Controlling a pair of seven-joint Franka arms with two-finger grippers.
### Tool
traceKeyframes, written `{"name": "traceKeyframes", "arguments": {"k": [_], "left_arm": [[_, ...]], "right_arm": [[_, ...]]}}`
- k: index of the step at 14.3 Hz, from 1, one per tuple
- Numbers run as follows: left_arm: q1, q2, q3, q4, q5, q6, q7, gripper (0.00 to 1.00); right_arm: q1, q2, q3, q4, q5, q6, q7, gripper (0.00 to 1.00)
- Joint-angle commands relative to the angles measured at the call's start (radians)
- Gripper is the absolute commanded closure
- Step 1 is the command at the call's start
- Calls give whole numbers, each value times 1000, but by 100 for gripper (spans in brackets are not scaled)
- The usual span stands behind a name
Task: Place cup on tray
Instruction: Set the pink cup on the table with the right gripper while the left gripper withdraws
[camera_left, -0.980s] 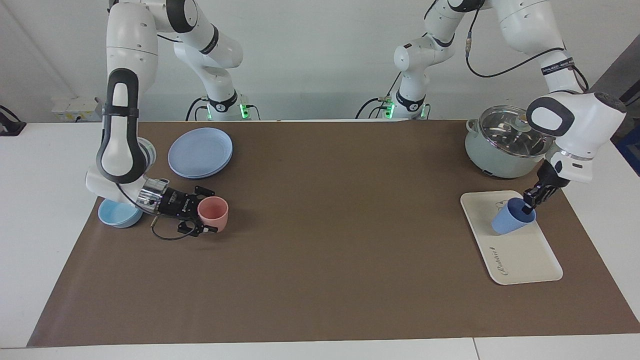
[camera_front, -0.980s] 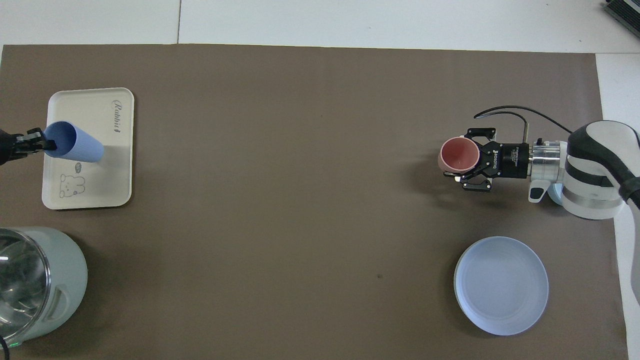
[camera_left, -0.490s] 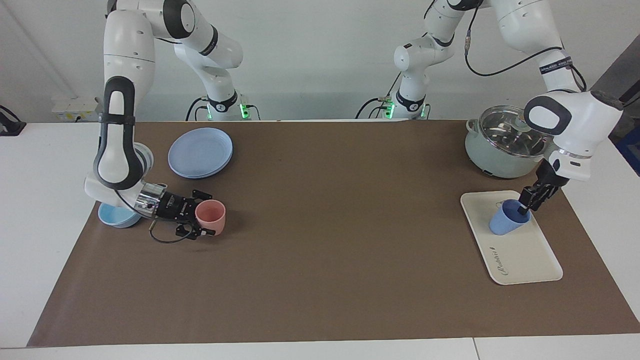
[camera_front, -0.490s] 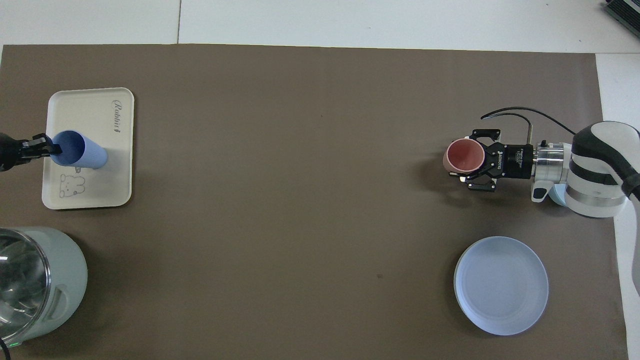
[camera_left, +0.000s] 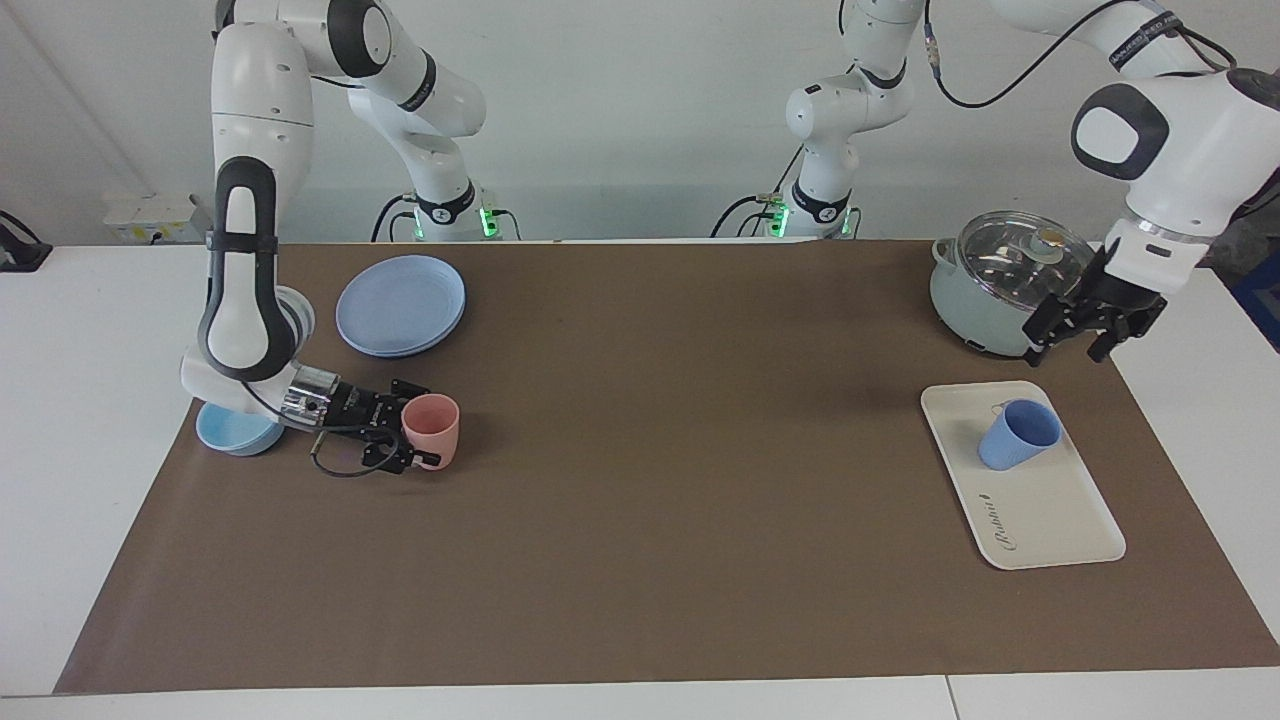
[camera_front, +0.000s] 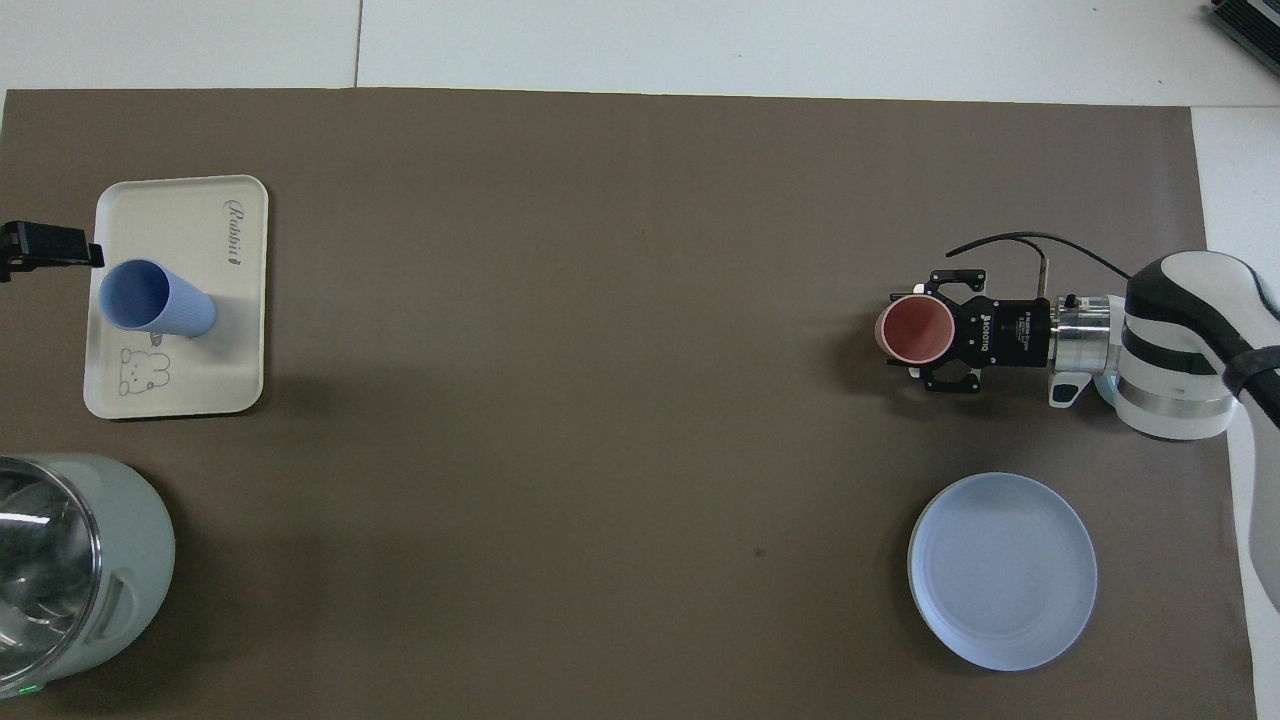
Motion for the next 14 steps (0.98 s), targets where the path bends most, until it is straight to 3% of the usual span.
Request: {"name": "traceKeyframes", "arguments": {"k": [1, 5, 8, 14], "left_arm": [[-85, -56, 11, -29, 41, -113, -3, 0], [-218, -92, 12, -55, 82, -208, -15, 0], [-248, -109, 11, -45, 83, -222, -94, 0], [-229, -97, 23, 175, 31, -391, -106, 0]], "right_arm": [[-15, -17, 2, -8, -2, 20, -31, 0], [-16, -21, -2, -5, -75, 113, -28, 0], [-15, -49, -2, -7, -143, 150, -19, 0], [-3, -178, 1, 2, -631, 175, -62, 0]]}}
